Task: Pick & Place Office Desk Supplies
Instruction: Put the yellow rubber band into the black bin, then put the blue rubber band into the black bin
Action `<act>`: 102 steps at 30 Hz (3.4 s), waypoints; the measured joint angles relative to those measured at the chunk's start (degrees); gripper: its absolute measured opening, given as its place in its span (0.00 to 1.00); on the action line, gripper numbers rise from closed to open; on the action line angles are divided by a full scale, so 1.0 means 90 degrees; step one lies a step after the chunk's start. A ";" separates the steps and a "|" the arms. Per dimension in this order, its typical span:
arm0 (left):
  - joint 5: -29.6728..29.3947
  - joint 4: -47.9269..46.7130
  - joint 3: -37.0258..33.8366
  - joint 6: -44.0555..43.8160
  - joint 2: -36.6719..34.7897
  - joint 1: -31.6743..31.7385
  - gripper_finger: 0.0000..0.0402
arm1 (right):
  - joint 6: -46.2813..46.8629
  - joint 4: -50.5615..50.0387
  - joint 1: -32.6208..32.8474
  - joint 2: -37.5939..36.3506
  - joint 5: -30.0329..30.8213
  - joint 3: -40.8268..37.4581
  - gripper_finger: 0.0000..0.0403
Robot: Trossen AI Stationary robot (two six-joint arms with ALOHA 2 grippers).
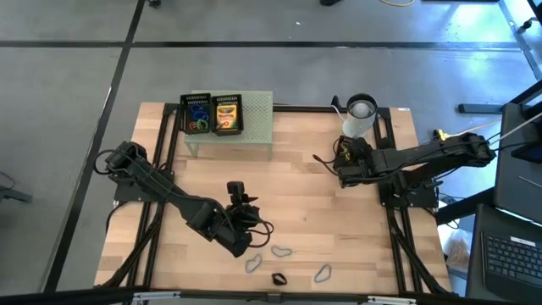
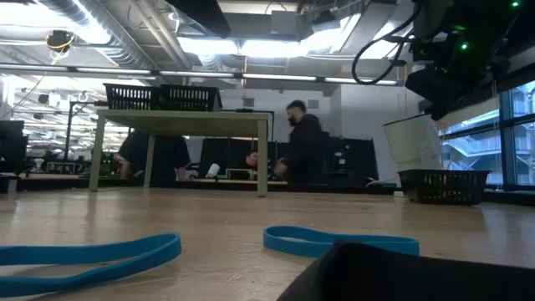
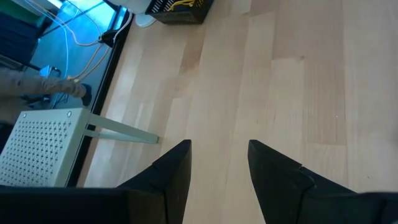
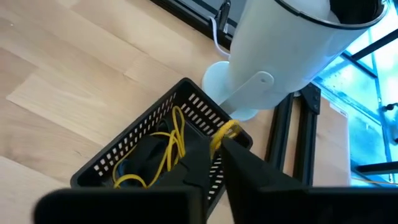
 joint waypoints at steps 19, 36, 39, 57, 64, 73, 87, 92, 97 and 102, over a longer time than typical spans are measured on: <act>0.0002 -0.0002 0.0000 -0.0002 0.0000 0.0001 0.38 | -0.0009 0.0234 0.0023 0.0002 -0.1834 0.0000 0.54; 0.1860 -0.0006 0.0000 -0.0424 0.0000 -0.0124 0.42 | -0.0670 0.4294 0.1816 0.0235 -0.2901 0.0000 0.49; 0.1868 -0.0005 0.0000 -0.0447 0.0002 -0.0209 0.44 | -0.0675 0.5038 0.2310 0.0629 -0.3260 0.0000 0.49; 0.1870 -0.0005 0.0000 -0.0568 0.0002 -0.0380 0.47 | -0.2895 0.7443 0.4744 0.3125 -0.4326 0.0002 0.49; 0.1841 -0.0005 0.0000 -0.0570 0.0002 -0.0361 0.48 | -0.3163 0.7451 0.4852 0.3440 -0.3709 0.0005 0.49; 0.1829 -0.0005 0.0000 -0.0568 0.0005 -0.0361 0.48 | -0.3514 0.7495 0.4928 0.3673 -0.3566 0.0033 0.48; 0.1829 -0.0005 0.0000 -0.0563 0.0005 -0.0361 0.48 | -0.4152 0.7520 0.5112 0.3696 -0.3381 0.0019 0.13; 0.1829 -0.0005 0.0000 -0.0562 0.0005 -0.0361 0.48 | -0.4184 0.7632 0.5115 0.3701 -0.3397 0.0007 0.02; 0.1829 -0.0005 0.0000 -0.0561 0.0005 -0.0361 0.48 | -0.4164 0.7740 0.5124 0.3730 -0.2935 0.0013 0.01; 0.1829 -0.0006 0.0000 -0.0558 0.0005 -0.0361 0.48 | -0.4364 0.7785 0.5069 0.3736 -0.1912 0.0348 0.01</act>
